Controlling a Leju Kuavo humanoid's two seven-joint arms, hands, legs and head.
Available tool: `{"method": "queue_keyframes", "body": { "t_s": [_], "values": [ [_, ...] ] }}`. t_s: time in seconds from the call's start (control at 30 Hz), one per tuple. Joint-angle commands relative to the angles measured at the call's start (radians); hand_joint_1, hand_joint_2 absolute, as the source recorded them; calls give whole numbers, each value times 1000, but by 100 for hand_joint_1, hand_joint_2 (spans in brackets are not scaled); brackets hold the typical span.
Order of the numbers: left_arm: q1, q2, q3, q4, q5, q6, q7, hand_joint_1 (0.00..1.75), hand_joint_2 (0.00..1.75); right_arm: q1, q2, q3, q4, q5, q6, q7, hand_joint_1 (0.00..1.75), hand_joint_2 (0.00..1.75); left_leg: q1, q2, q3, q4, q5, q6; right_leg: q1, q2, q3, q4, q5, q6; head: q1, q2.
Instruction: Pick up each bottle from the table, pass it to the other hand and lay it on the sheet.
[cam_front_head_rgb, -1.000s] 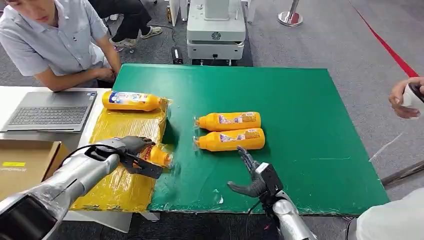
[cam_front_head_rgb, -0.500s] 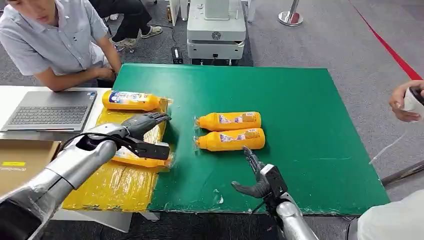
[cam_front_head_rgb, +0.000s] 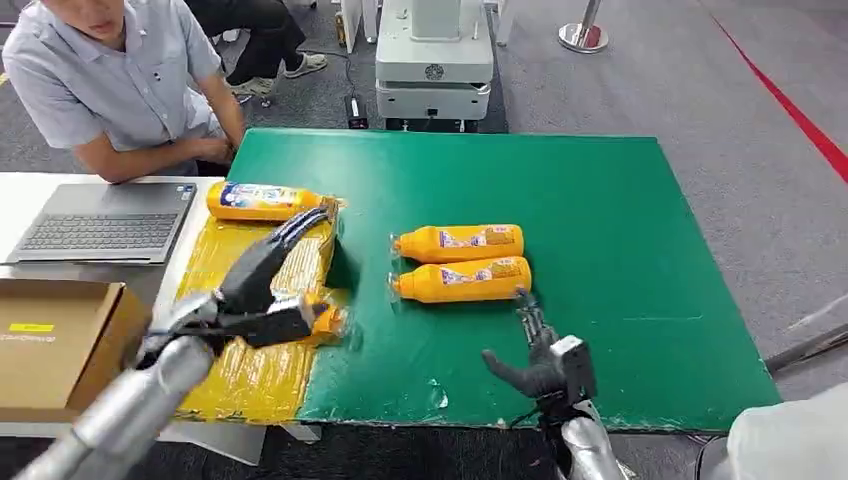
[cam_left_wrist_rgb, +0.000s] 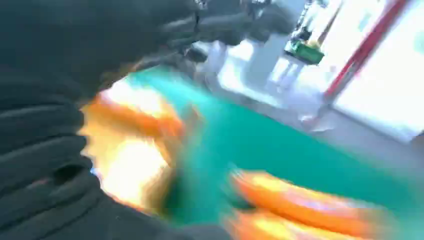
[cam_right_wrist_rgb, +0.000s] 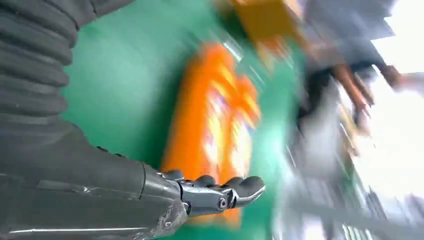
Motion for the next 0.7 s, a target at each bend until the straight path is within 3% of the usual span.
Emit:
{"method": "queue_keyframes", "body": {
  "t_s": [0.03, 0.07, 0.13, 0.27, 0.4, 0.57, 0.7],
  "values": [
    [262, -169, -14, -177, 220, 179, -137, 0, 175, 184, 45, 89, -451, 24, -342, 78, 0, 0, 0, 0, 0, 0, 0, 0, 0, 0, 0, 0, 0, 0, -5, 0],
    [265, -190, -14, -167, 238, 203, -142, 0, 175, 193, 37, 106, -479, 38, -370, 65, 0, 175, 0, 0, 0, 0, 0, 0, 0, 0, 0, 0, 0, 0, -1, 0],
    [252, -196, -23, -152, 240, 211, -144, 0, 175, 200, 33, 117, -498, 40, -380, 68, 0, 175, 0, 0, 0, 0, 0, 0, 0, 0, 0, 0, 0, 0, 15, 0],
    [251, -232, -36, -117, 284, 232, -137, 0, 175, 225, 39, 129, -515, 92, -495, 52, 0, 175, 0, 0, 0, 0, 0, 0, 0, 0, 0, 0, 0, 0, -1, 0],
    [253, -241, -52, -110, 297, 236, -137, 0, 175, 232, 36, 139, -504, 116, -536, 45, 0, 175, 0, 0, 0, 0, 0, 0, 0, 0, 0, 0, 0, 0, 7, 0],
    [261, -264, -101, -67, 329, 241, -131, 0, 175, 284, 27, 150, -532, 124, -617, 9, 0, 175, 0, 0, 0, 0, 0, 0, 0, 0, 0, 0, 0, 0, 1, 0],
    [260, -265, -106, -62, 331, 244, -133, 0, 175, 293, 23, 148, -541, 121, -619, 7, 0, 175, 0, 0, 0, 0, 0, 0, 0, 0, 0, 0, 0, 0, 7, 0]
  ]
}}
